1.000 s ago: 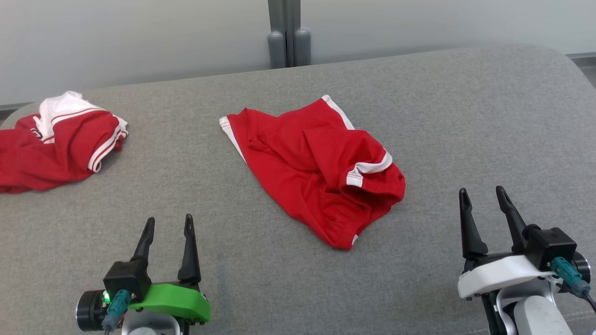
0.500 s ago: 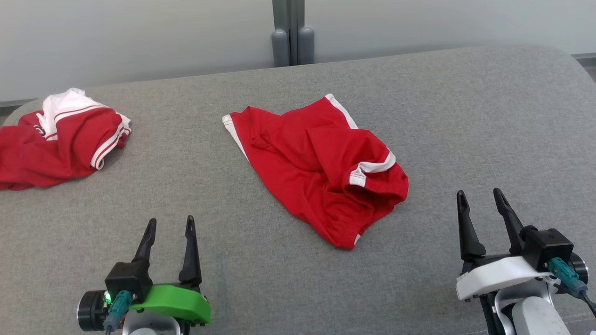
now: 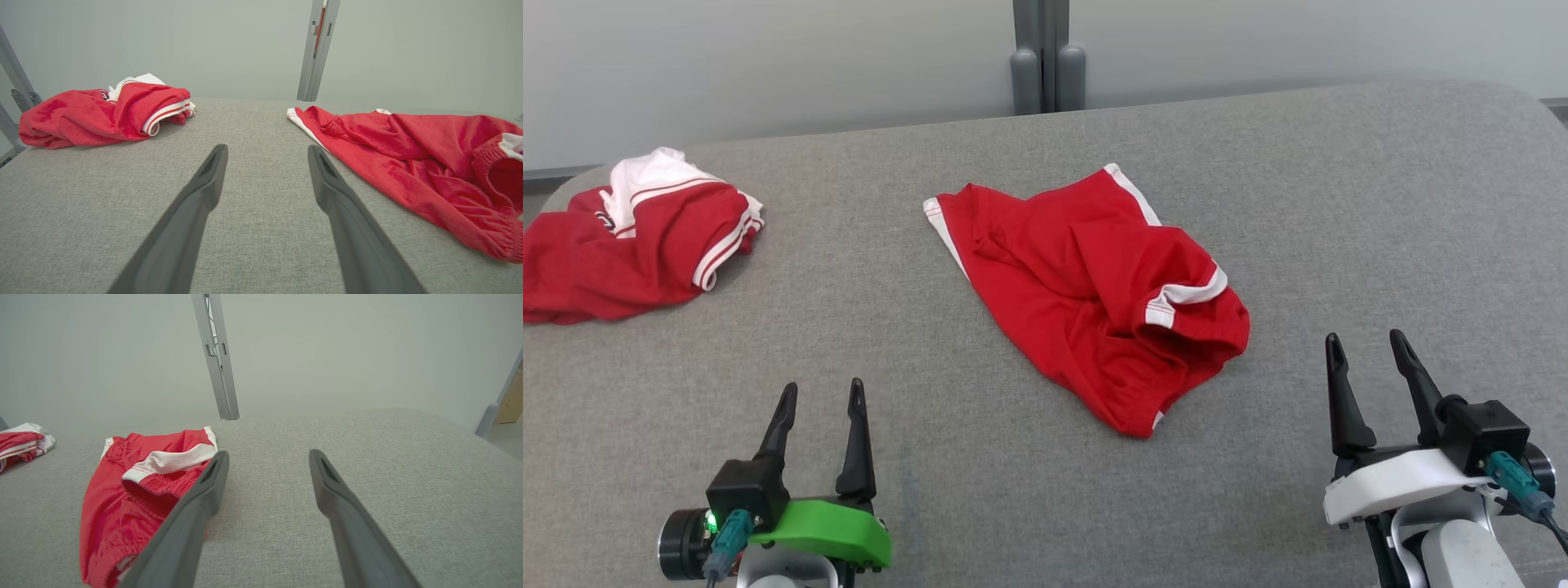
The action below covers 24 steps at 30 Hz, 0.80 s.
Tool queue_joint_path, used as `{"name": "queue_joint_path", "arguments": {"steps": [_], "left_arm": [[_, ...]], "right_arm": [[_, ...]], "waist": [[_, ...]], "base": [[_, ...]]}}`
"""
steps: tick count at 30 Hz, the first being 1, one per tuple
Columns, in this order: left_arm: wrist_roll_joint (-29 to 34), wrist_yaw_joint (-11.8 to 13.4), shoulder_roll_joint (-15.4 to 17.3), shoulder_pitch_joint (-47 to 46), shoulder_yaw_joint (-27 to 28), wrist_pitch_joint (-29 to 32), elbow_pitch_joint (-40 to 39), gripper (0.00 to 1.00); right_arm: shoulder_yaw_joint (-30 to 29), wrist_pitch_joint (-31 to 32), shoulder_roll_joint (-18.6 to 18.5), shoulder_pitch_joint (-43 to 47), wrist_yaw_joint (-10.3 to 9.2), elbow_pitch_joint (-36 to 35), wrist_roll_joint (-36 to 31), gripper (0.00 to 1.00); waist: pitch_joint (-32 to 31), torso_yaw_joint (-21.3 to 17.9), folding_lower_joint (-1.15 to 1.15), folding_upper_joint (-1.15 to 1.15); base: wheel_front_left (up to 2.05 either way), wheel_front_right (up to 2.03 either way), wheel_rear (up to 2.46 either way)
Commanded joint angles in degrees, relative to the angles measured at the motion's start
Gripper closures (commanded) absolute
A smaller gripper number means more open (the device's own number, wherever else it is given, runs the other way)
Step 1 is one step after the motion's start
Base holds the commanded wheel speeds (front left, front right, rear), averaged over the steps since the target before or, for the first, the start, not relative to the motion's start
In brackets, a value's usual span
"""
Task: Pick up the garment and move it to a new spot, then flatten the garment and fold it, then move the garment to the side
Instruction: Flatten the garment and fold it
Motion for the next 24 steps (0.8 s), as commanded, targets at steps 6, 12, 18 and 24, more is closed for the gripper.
{"name": "queue_joint_path", "arguments": {"steps": [6, 12, 18, 24], "left_arm": [[0.3, -0.2, -0.1, -0.5, -0.2, 0.0, 0.0, 0.0], [-0.2, 0.2, 0.0, -1.5, -0.8, 0.0, -0.6, 0.0], [-1.0, 0.6, 0.0, -2.2, -2.1, 0.0, -1.2, 0.0], [-1.8, 1.4, 0.0, -2.6, -3.0, 0.0, -1.5, 0.0]], "right_arm": [[0.9, -0.2, -0.1, -0.7, 0.0, 0.6, -0.7, 0.0], [6.7, -0.2, -0.1, -4.5, 0.0, 4.0, -4.5, 0.0], [11.9, 2.4, -0.2, -12.8, -0.03, 16.7, -10.1, 0.0], [11.5, 6.8, -0.2, -19.6, -0.03, 25.0, -14.4, 0.0]], "waist": [[-0.1, 1.2, 0.0, 0.0], [0.8, 2.8, 0.0, 0.0], [2.2, 5.3, 0.0, 0.0], [3.6, 7.8, 0.0, 0.0]], "base": [[0.0, 0.0, 0.0], [0.0, 0.0, 0.0], [0.0, 0.0, 0.0], [0.0, 0.0, 0.0]]}}
